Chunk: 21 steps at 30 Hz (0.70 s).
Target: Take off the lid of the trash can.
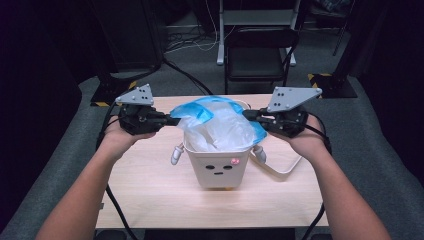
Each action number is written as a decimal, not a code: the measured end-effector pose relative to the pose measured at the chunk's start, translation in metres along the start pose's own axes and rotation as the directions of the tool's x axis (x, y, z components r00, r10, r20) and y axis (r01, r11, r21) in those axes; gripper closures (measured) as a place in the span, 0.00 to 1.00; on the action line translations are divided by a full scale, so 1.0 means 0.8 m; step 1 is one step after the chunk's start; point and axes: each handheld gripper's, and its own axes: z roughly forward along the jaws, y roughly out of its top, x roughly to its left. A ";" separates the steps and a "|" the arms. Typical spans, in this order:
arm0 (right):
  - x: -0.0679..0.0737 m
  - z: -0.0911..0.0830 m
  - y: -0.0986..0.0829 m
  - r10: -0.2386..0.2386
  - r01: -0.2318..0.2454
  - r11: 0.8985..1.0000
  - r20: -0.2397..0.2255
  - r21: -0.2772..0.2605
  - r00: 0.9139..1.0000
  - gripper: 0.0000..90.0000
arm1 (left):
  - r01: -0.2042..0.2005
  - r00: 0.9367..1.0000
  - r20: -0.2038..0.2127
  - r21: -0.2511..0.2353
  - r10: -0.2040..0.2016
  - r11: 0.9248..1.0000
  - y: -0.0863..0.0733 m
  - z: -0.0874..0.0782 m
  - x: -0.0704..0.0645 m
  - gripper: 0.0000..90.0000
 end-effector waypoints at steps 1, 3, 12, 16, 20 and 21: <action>-0.002 -0.003 -0.003 0.007 -0.007 1.000 0.010 0.005 1.000 1.00 | 0.005 1.000 -0.003 -0.003 -0.005 1.000 -0.001 -0.001 0.000 0.99; -0.008 -0.010 -0.010 0.025 -0.026 1.000 0.033 0.008 0.999 1.00 | 0.004 1.000 -0.014 0.002 -0.004 1.000 -0.003 -0.003 0.002 0.99; -0.027 -0.033 -0.023 0.052 -0.054 0.998 0.108 0.017 0.993 1.00 | 0.081 0.994 -0.070 -0.004 -0.081 0.997 -0.020 -0.010 0.027 0.99; -0.016 -0.040 -0.026 0.066 -0.064 0.998 0.063 -0.027 0.996 1.00 | 0.118 0.991 -0.061 0.014 -0.117 0.993 -0.028 -0.003 0.035 0.98; 0.013 -0.041 -0.021 0.012 -0.012 0.999 0.005 -0.039 1.000 1.00 | 0.133 0.990 -0.047 0.013 -0.133 0.991 -0.029 -0.004 0.035 0.89; 0.021 -0.040 -0.021 0.003 -0.003 0.999 -0.013 -0.040 1.000 1.00 | 0.144 0.989 -0.044 0.008 -0.143 0.990 -0.028 -0.006 0.034 0.83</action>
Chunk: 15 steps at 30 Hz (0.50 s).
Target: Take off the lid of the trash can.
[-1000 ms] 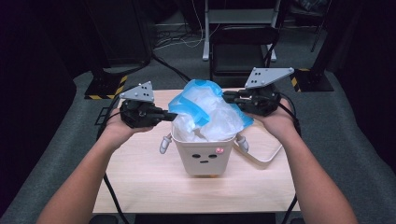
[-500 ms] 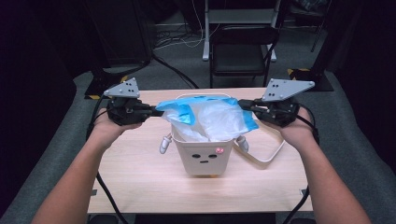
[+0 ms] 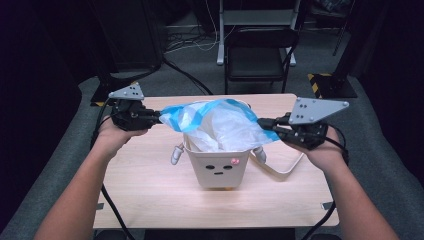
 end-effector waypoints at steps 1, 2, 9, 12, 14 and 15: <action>0.006 0.001 0.000 -0.005 0.005 1.000 -0.011 0.001 1.000 1.00 | 0.006 1.000 0.001 -0.001 -0.006 1.000 0.001 -0.003 -0.001 0.77; 0.010 0.001 0.000 -0.011 0.011 1.000 -0.021 0.001 1.000 1.00 | 0.016 1.000 0.001 -0.006 -0.016 1.000 0.001 -0.007 -0.003 0.72; 0.026 0.004 -0.001 -0.026 0.026 1.000 -0.064 0.009 0.998 1.00 | 0.002 1.000 0.009 -0.021 -0.002 1.000 0.003 -0.039 -0.021 0.52; 0.026 0.005 -0.001 -0.023 0.024 1.000 -0.063 0.013 0.998 1.00 | -0.017 1.000 0.006 -0.027 0.017 0.999 0.003 -0.053 -0.031 0.49; 0.026 0.005 -0.001 -0.022 0.023 1.000 -0.062 0.014 0.998 1.00 | -0.034 0.999 0.006 -0.037 0.035 0.999 0.006 -0.060 -0.039 0.47; 0.026 0.005 -0.001 -0.022 0.023 1.000 -0.062 0.014 0.998 1.00 | -0.043 0.999 0.007 -0.040 0.044 0.998 0.008 -0.061 -0.043 0.47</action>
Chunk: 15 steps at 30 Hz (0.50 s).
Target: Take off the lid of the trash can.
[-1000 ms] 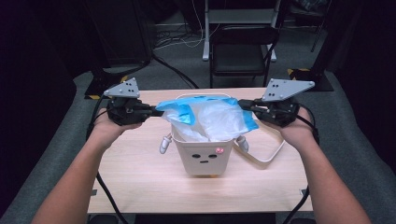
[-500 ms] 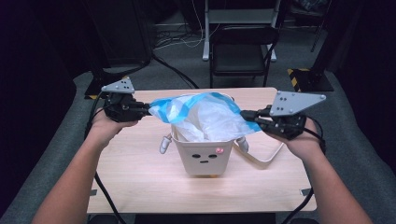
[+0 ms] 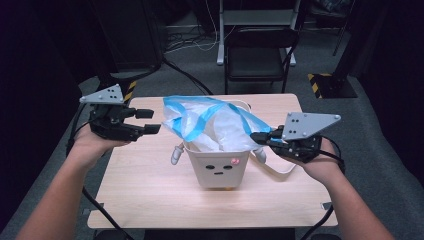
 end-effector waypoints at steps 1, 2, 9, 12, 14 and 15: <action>0.000 0.001 0.000 0.000 0.000 1.000 0.000 0.001 1.000 1.00 | -0.010 1.000 0.002 -0.004 0.010 1.000 0.003 0.000 -0.003 0.47; 0.000 0.001 0.000 0.000 0.000 1.000 0.000 0.002 1.000 1.00 | -0.016 1.000 0.010 -0.004 0.016 1.000 0.006 0.002 -0.006 0.47; 0.001 0.003 0.000 0.003 -0.003 1.000 -0.017 0.001 1.000 1.00 | -0.072 0.995 0.074 0.016 0.071 0.997 0.020 0.026 -0.015 0.64; 0.003 0.003 -0.003 0.002 -0.002 1.000 -0.031 0.000 1.000 1.00 | -0.097 0.992 0.082 0.032 0.094 0.995 0.016 0.038 -0.016 0.84; 0.005 0.003 -0.005 0.001 -0.001 1.000 -0.033 0.000 0.999 1.00 | -0.105 0.991 0.082 0.035 0.102 0.994 0.011 0.044 -0.015 0.94; 0.005 0.002 -0.007 0.003 -0.003 1.000 -0.036 -0.001 0.999 1.00 | -0.107 0.991 0.079 0.036 0.104 0.994 0.008 0.046 -0.015 0.98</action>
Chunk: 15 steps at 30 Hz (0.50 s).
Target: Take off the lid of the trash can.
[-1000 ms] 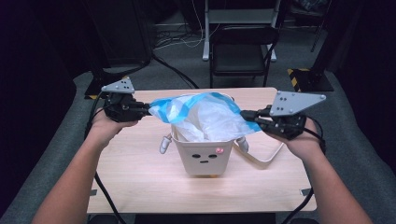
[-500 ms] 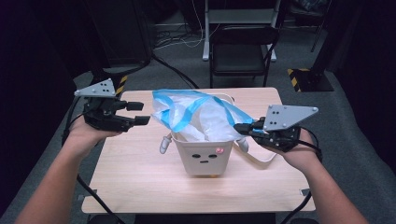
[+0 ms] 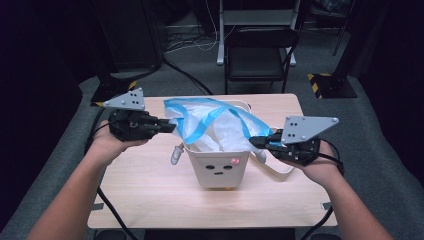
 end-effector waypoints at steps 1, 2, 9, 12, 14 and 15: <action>0.001 -0.001 -0.001 0.002 -0.002 1.000 -0.005 -0.001 1.000 1.00 | 0.003 1.000 0.000 -0.002 -0.003 1.000 -0.003 0.001 0.000 0.99; 0.001 -0.002 -0.002 0.001 -0.001 1.000 -0.007 -0.003 1.000 1.00 | 0.005 1.000 0.006 0.001 -0.005 1.000 -0.006 0.002 0.000 0.99; 0.020 -0.008 -0.011 -0.017 0.016 1.000 -0.066 -0.025 0.998 1.00 | 0.035 0.999 0.035 -0.015 -0.034 0.999 -0.036 -0.006 -0.002 0.99; 0.031 -0.002 -0.022 -0.028 0.027 1.000 -0.086 -0.004 0.996 1.00 | 0.058 0.997 0.047 -0.024 -0.057 0.998 -0.051 -0.005 -0.002 0.99; 0.035 0.001 -0.027 -0.027 0.028 1.000 -0.092 0.009 0.995 1.00 | 0.060 0.997 0.049 -0.019 -0.059 0.998 -0.056 -0.004 -0.001 0.99; 0.039 0.007 -0.037 -0.025 0.028 0.999 -0.098 0.038 0.995 1.00 | 0.071 0.996 0.051 -0.013 -0.070 0.997 -0.065 -0.001 0.000 0.99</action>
